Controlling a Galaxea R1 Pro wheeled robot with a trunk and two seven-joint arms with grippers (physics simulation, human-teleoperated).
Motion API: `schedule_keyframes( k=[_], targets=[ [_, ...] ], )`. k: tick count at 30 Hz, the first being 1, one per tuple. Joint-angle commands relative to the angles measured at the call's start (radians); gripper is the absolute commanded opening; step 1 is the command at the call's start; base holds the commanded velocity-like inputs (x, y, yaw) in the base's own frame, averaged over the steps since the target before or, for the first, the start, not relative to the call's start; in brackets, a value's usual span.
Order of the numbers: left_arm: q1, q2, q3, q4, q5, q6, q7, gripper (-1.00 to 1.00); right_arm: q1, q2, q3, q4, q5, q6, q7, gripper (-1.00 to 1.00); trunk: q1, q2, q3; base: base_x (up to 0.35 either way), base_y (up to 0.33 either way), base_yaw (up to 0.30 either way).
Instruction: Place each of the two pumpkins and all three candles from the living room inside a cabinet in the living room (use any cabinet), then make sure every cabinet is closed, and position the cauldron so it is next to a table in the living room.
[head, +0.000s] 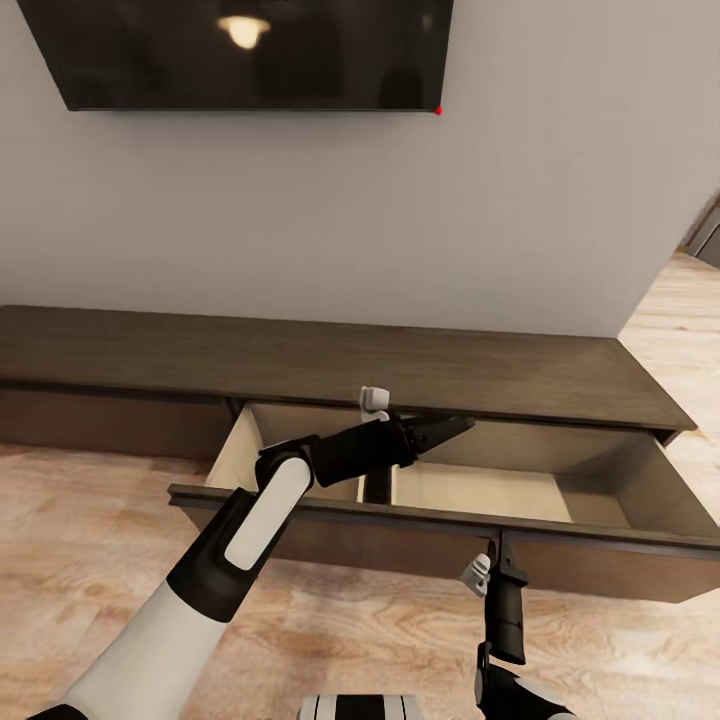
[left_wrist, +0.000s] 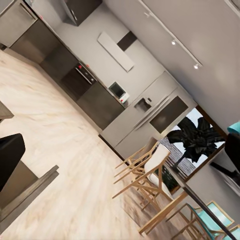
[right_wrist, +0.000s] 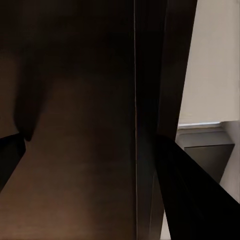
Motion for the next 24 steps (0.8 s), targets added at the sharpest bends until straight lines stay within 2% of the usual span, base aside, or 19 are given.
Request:
schedule_keyframes(
  k=[1, 12, 13, 24],
  targets=[
    [0.006, -0.002, 0.000, 0.000, -0.001, 0.000, 0.001, 1.00, -0.005, -0.003, -0.002, -0.002, -0.001, -0.002, 0.000, -1.00, 0.000, 0.000, 0.000, 0.000, 0.000, 0.000],
    [0.021, -0.003, 0.000, -0.001, -0.003, 0.000, 0.002, 1.00, -0.013, -0.001, 0.000, 0.009, -0.001, -0.003, -0.004, -1.00, 0.000, 0.000, 0.000, 0.000, 0.000, 0.000],
    [0.021, -0.003, 0.000, -0.001, -0.003, 0.000, 0.002, 1.00, -0.013, 0.000, -0.002, 0.007, -0.001, -0.003, -0.001, 1.00, 0.000, 0.000, 0.000, 0.000, 0.000, 0.000],
    [0.022, -0.003, 0.000, -0.001, -0.003, 0.000, 0.001, 1.00, -0.013, 0.001, -0.004, -0.002, -0.001, -0.005, -0.023, 1.00, 0.000, 0.000, 0.000, -0.001, 0.000, 0.000]
  ],
)
